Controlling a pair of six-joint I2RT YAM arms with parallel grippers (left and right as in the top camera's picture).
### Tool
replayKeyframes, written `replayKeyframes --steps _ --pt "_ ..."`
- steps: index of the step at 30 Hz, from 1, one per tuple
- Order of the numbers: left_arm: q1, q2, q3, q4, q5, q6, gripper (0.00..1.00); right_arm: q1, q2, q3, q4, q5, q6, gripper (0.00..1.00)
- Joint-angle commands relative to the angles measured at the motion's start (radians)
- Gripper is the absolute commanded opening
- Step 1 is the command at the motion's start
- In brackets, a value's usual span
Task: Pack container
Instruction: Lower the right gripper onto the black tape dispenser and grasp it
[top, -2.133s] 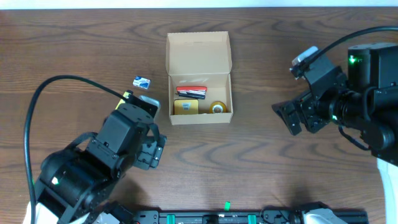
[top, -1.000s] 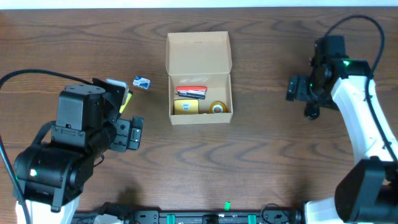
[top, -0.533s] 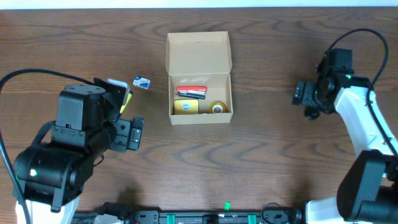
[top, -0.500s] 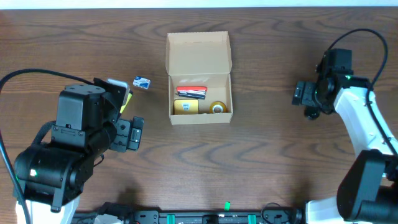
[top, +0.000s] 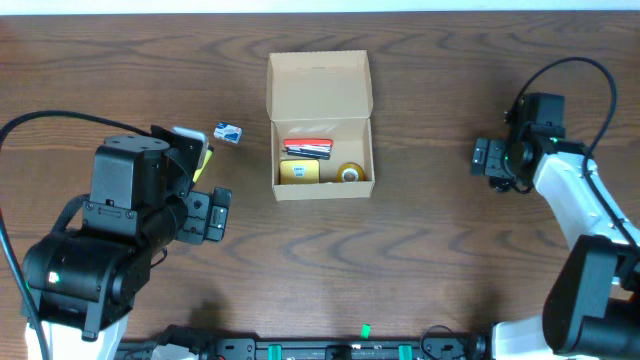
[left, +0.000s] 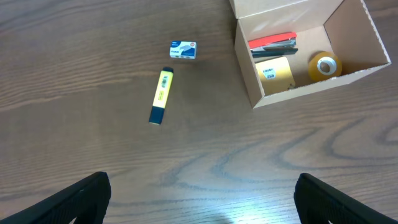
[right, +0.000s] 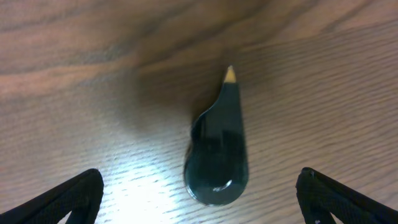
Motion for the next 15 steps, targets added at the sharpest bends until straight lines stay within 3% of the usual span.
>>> replayKeyframes --steps 1,15 --pt "0.006 0.002 0.009 -0.003 0.0 0.018 0.95 -0.013 0.007 -0.012 0.003 0.002 -0.014 0.99" --pt "0.006 0.05 0.009 0.005 0.023 0.017 0.95 -0.013 0.007 -0.012 -0.008 0.002 -0.014 0.99"
